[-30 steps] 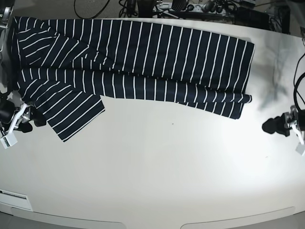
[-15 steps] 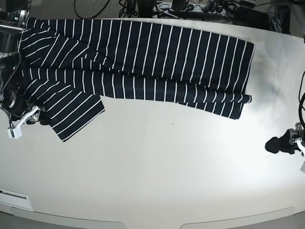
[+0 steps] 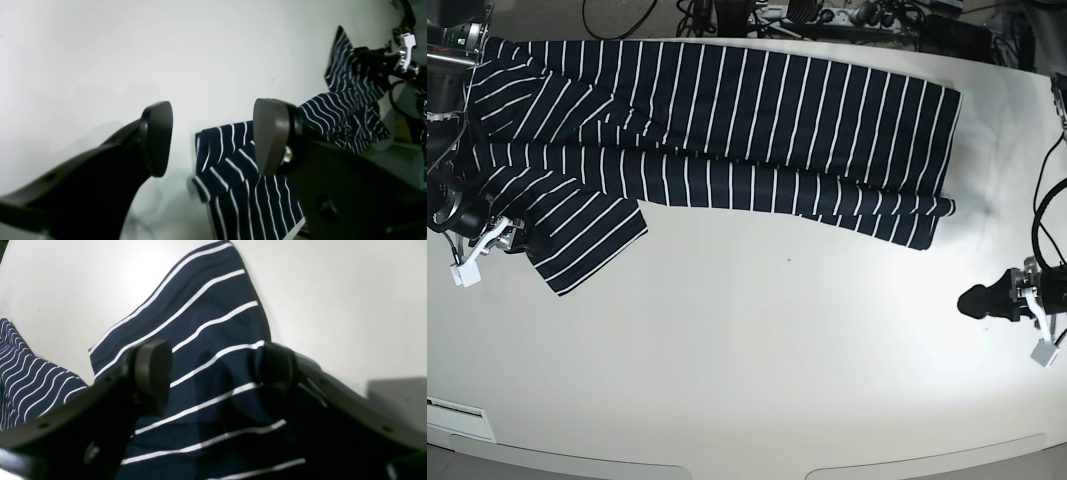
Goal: Fold the T-shirt properly
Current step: 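Grasp the loose sleeve with the right gripper and tuck it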
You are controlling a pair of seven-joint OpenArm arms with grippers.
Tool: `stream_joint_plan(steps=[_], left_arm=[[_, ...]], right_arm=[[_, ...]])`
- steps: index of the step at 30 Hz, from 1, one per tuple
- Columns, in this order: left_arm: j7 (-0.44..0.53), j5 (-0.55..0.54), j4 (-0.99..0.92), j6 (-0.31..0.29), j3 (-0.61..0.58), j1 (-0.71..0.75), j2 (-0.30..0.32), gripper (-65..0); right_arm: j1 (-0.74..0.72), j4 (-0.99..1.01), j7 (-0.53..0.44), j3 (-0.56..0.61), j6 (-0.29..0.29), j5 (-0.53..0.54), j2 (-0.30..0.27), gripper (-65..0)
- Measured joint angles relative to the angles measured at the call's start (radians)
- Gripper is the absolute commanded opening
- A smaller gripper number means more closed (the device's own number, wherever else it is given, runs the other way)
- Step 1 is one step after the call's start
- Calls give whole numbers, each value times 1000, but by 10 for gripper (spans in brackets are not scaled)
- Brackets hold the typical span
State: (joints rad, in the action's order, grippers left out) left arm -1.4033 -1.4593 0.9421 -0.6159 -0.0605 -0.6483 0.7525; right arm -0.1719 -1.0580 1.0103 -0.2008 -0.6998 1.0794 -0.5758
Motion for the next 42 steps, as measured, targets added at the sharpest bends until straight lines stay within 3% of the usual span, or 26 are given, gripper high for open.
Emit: stream_joint_plan(steps=[2, 6, 10, 12, 21, 28, 30, 33, 35, 39, 42], left_arm=[[-1, 0, 0, -18, 0, 0, -16, -260], [1, 37, 0, -20, 0, 0, -52, -367], [1, 53, 0, -20, 0, 3, -57, -573], [0, 53, 0, -14, 0, 0, -56, -644], [0, 24, 0, 6, 0, 3, -56, -650], [0, 23, 0, 6, 0, 2, -56, -650], [0, 23, 0, 6, 0, 2, -56, -650], [0, 22, 0, 6, 0, 2, -54, -650], [0, 7, 0, 6, 0, 2, -54, -650], [-1, 7, 0, 5, 0, 3, -54, -650], [-1, 0, 0, 2, 0, 2, -54, -650]], right_arm=[[0, 0, 3, 0, 0, 2, 0, -213], [0, 0, 4, 0, 0, 3, 0, -213], [0, 0, 5, 0, 0, 3, 0, -213], [0, 0, 5, 0, 0, 3, 0, -213], [0, 0, 8, 0, 0, 3, 0, -213], [-2, 0, 113, 0, 0, 89, 0, -230], [-1, 0, 121, 0, 0, 93, 0, -352], [5, 1, 133, 3, 7, 96, 2, -650], [7, 1, 148, 3, 7, 124, 2, -650], [15, -50, 342, 3, 9, 361, 0, -650], [15, -170, 397, 3, 4, 361, -1, -650]])
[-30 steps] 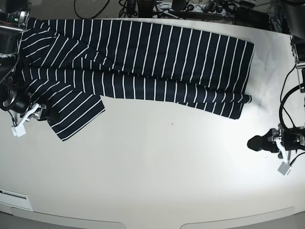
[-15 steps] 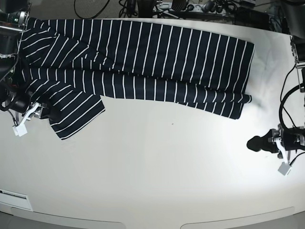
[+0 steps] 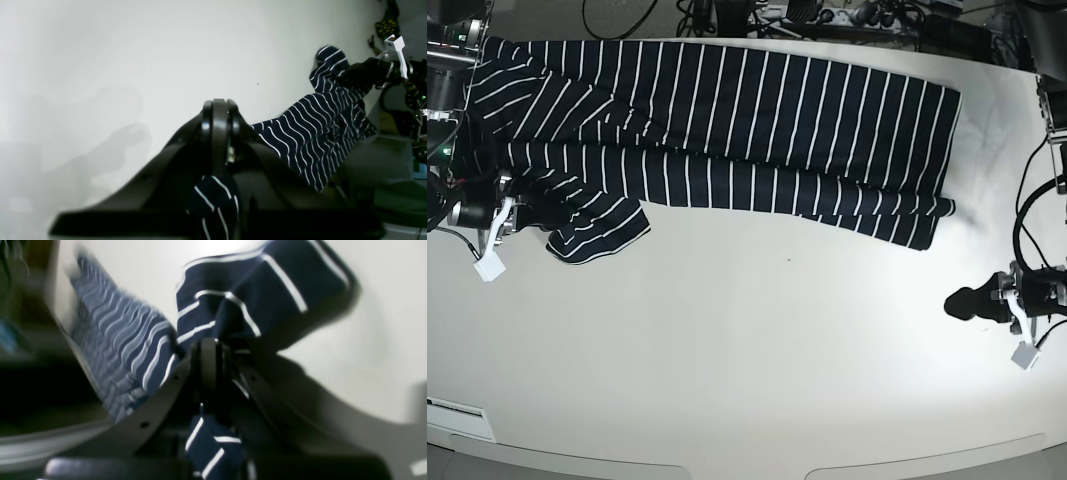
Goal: Fold the T-shirt properly
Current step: 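Grasp the loose sleeve with the right gripper and tuck it, then drag the sleeve end with the right gripper along the shirt edge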
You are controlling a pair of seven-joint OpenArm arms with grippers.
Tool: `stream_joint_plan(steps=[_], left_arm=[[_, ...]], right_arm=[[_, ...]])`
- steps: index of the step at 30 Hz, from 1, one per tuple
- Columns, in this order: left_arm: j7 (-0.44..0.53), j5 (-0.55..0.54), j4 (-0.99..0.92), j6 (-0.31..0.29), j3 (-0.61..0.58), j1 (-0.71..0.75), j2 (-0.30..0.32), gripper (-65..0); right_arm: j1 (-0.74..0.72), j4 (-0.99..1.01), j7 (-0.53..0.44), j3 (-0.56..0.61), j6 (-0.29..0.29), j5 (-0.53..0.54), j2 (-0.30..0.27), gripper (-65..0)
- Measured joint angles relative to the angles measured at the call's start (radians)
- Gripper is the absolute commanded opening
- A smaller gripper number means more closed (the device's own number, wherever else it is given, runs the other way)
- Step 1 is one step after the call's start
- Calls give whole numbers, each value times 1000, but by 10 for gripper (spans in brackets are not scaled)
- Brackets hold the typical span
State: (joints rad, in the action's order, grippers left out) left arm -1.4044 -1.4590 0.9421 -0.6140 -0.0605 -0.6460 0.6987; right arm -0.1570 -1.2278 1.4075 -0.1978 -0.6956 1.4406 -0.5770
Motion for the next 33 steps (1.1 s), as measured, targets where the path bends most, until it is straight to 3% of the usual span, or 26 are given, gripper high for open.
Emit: stream_joint_plan(steps=[13, 19, 25, 33], left_arm=[[-3, 0, 0, -15, 0, 0, 35, -650], [-2, 0, 0, -15, 0, 0, 111, -650], [-1, 0, 0, -15, 0, -2, 156, -650], [0, -1, 0, -16, 0, -2, 172, -650]], right_arm=[[287, -636, 2, -6, 0, 22, -99, -650], [395, -776, 4, -95, -1, 18, -102, -650], [514, -863, 3, -113, -1, 18, -106, -650], [635, -967, 4, -113, -1, 18, -200, -650]])
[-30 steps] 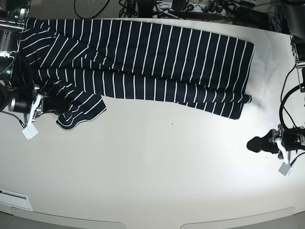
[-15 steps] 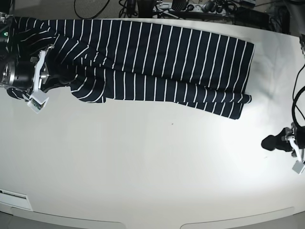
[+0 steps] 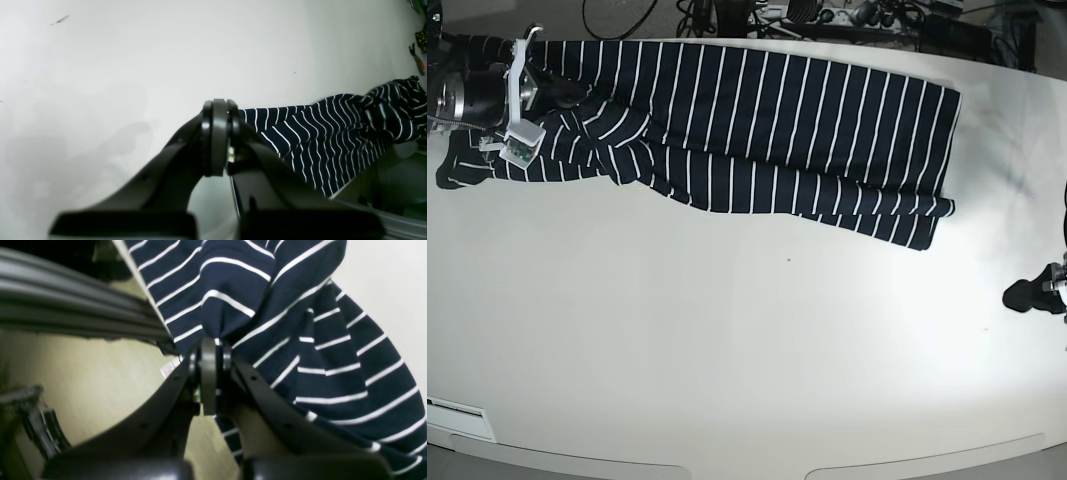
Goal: Fold the T-shirt properly
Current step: 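Drag the sleeve end with the right gripper along the shirt edge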
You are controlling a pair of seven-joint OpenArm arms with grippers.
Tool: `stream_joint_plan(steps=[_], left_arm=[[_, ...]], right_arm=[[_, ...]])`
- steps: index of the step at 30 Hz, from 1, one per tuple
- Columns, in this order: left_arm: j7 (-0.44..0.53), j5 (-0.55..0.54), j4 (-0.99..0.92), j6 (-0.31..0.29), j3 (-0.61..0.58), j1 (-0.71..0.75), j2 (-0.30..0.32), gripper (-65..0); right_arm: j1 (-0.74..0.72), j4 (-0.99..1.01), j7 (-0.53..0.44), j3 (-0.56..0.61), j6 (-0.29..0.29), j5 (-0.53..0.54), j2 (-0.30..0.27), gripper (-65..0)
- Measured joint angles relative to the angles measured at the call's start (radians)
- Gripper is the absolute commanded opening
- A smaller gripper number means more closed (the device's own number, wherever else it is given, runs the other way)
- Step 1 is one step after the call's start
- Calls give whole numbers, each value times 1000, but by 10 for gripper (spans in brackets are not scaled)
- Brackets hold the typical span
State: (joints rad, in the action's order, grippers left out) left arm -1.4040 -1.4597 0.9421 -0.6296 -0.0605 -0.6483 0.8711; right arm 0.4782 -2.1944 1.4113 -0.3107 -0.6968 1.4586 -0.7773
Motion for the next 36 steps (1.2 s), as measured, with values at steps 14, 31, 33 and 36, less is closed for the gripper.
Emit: stream_joint_plan(steps=[14, 31, 33, 36], left_arm=[[0, 0, 0, 0, 0, 0, 6, -650], [0, 0, 0, 0, 0, 0, 6, -650], [0, 0, 0, 0, 0, 0, 6, -650], [0, 0, 0, 0, 0, 0, 6, -650]], right_arm=[[81, -37, -4, -39, 0, 8, -136, -650], [164, -38, -13, -39, 0, -328, -189, -650], [164, -38, -27, -39, 0, -411, -169, -636], [165, -38, -35, -39, 23, -430, -150, -395]])
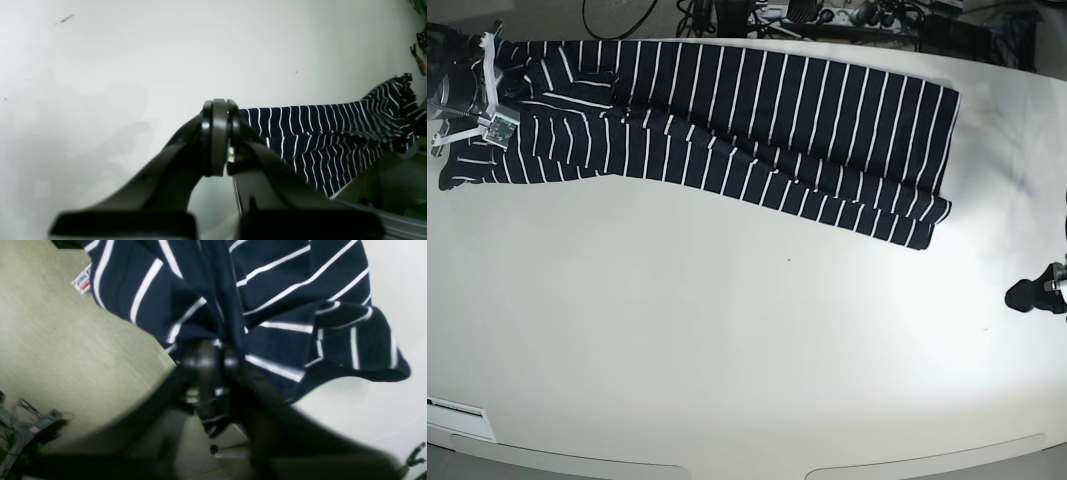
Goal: Fold the T-shirt properly
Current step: 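Drag the sleeve end with the right gripper along the shirt edge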
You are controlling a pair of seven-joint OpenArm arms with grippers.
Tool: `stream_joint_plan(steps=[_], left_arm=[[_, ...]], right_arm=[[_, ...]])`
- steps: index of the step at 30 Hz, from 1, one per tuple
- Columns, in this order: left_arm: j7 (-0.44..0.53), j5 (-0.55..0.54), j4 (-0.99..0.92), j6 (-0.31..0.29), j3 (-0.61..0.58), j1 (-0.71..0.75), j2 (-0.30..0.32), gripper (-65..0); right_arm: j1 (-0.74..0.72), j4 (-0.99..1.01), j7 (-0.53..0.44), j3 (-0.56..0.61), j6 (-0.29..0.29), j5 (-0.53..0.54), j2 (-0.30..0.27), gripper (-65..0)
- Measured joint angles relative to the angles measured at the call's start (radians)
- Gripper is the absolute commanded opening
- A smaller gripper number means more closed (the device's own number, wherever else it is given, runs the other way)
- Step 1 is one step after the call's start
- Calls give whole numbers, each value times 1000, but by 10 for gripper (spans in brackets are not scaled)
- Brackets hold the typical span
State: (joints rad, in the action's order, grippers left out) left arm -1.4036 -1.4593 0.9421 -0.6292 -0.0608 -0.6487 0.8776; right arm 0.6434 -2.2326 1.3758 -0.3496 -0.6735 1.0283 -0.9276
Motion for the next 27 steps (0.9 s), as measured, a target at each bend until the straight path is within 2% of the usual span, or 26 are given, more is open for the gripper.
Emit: stream_joint_plan(steps=[1, 2, 4, 7, 10, 13, 17, 19, 20, 22, 27], left_arm=[[0, 0, 0, 0, 0, 0, 0, -650], [0, 0, 0, 0, 0, 0, 0, -650], [0, 0, 0, 0, 0, 0, 0, -650], [0, 0, 0, 0, 0, 0, 0, -650], [0, 0, 0, 0, 0, 0, 0, -650], [0, 0, 0, 0, 0, 0, 0, -650], [0, 0, 0, 0, 0, 0, 0, -650], [-1, 0, 0, 0, 0, 0, 1, -650], [-1, -1, 0, 0, 0, 0, 0, -650], [0, -2, 0, 0, 0, 0, 0, -650], [-1, 0, 0, 0, 0, 0, 0, -650]], right_arm=[[-1, 0, 0, 0, 3, -2, 0, -331], [-2, 0, 0, 0, 4, -8, -1, -297], [-10, 0, 0, 0, 4, -8, 0, -293], [-47, -28, -8, 0, 43, -9, 0, -294], [-91, -63, -48, -14, 58, 0, 0, -294], [-109, -66, -99, -69, 103, -8, 5, -294], [-141, -65, -156, -154, 160, -7, 62, -296], [-142, -66, -162, -194, 162, -7, 100, -362], [-139, -66, -164, -203, 163, -7, 119, -439], [-118, -61, -165, -204, 162, -5, 157, -650], [-85, -11, -179, -203, 122, -24, 269, -650]])
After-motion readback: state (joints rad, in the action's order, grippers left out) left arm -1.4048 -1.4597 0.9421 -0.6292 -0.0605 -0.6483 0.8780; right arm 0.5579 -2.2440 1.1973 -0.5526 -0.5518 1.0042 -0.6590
